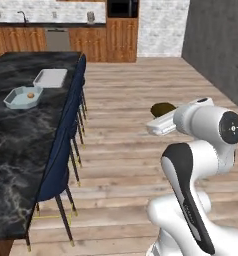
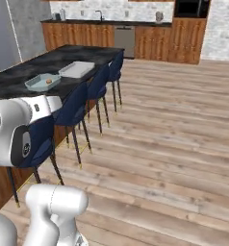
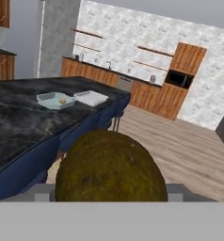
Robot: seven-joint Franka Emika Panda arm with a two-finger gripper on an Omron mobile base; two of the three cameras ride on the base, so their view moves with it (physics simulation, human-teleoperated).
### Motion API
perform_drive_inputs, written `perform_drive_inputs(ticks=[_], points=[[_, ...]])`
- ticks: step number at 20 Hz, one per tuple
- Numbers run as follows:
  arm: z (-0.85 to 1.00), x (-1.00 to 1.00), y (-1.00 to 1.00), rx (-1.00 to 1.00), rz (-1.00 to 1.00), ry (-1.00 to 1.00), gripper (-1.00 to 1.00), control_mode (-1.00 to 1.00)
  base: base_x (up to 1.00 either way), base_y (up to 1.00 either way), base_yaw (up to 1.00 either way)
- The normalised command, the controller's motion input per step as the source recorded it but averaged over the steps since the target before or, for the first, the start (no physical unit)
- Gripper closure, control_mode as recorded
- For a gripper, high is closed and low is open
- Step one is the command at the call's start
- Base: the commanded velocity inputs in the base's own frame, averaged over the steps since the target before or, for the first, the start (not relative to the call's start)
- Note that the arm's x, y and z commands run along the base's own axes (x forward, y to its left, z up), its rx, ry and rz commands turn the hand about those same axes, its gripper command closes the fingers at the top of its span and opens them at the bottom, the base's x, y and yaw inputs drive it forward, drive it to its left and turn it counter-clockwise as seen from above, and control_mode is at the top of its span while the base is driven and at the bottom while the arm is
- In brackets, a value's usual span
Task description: Place the cold items (avocado and tangerine) from the fridge in one tupperware on the dining counter. Place the warm items (kebab skewer and hot dog) in the stove area in another tupperware.
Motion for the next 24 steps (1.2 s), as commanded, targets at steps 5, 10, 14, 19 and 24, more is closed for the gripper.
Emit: perform_drive_inputs(ticks=[5,10,14,19,24], points=[[0.0,0.0,0.0,0.0,0.0,0.0,1.0,1.0,0.75,-0.69,0.46],[0.0,0.0,0.0,0.0,0.0,0.0,1.0,1.0,0.81,-0.63,0.49],[0.0,0.0,0.0,0.0,0.0,0.0,1.0,1.0,0.83,-0.66,0.46],[0.0,0.0,0.0,0.0,0.0,0.0,1.0,1.0,0.86,-0.73,0.4],[0.0,0.0,0.0,0.0,0.0,0.0,1.0,1.0,0.85,-0.69,0.43]])
